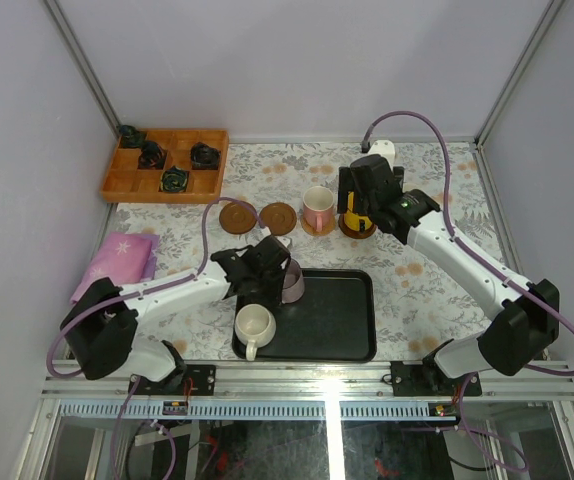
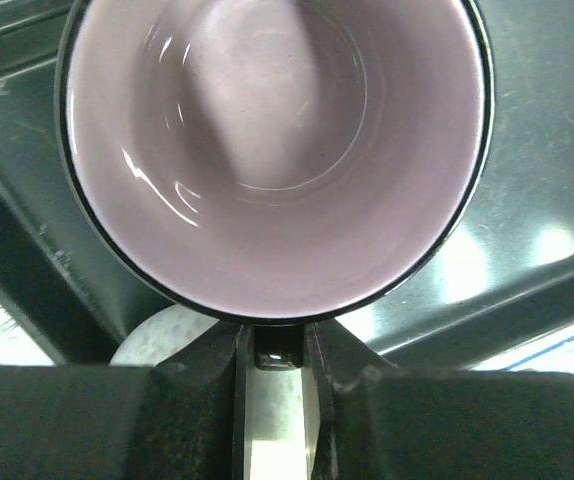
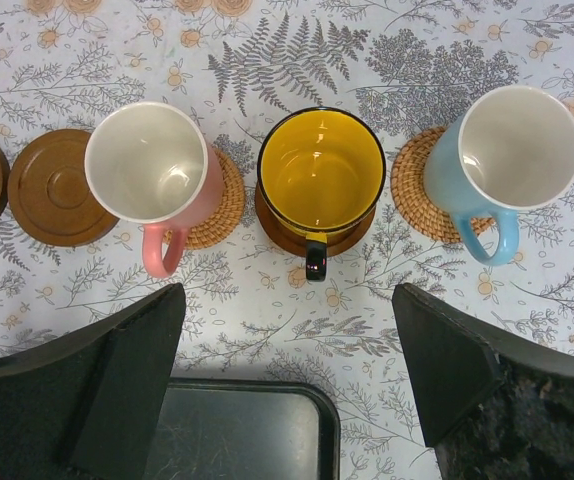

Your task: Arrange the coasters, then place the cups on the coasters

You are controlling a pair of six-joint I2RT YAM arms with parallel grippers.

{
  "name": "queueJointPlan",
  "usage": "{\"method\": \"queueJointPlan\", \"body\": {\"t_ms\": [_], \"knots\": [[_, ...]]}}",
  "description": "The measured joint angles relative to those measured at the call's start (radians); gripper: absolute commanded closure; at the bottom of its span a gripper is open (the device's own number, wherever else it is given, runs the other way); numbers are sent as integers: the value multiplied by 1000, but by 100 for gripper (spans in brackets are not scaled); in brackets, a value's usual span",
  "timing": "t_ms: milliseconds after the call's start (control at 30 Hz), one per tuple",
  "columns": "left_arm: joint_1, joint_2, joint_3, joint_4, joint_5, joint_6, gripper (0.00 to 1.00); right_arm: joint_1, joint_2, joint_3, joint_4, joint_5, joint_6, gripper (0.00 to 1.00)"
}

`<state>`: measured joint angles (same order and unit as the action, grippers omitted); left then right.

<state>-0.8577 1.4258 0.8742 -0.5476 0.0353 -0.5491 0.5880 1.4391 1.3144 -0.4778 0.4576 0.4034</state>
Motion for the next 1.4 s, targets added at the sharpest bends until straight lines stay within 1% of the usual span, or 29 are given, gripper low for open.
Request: {"method": "queueJointPlan", "body": {"t_ms": [167,300,400,467,667,767,900,1000,1400], "knots": [[0,-18,34,-101,-92,13,100,0,0,-17,13,0,-1,8],[9,-10,130,-165,-198,35,100,0,0,-18,20,4,-5,9],[57,30,231,-154,-254,58,100,0,0,-18,23,5,-7,10],[109,73,292,-141,-270,69,100,-2,0,-18,28,6,-8,10],[272,245,430,-113,-267,91,100,-13,0,-18,49,24,-10,11],[318,336,496,-110,-260,100,100,-21,0,-18,51,31,-11,11],[336,426,558,-101,-227,107,100,-30,0,-18,51,35,-11,11],[337,463,588,-93,-202,109,100,-35,0,-18,51,40,-12,11],[343,518,616,-50,-155,108,100,-57,2,-18,51,39,-12,11]]}}
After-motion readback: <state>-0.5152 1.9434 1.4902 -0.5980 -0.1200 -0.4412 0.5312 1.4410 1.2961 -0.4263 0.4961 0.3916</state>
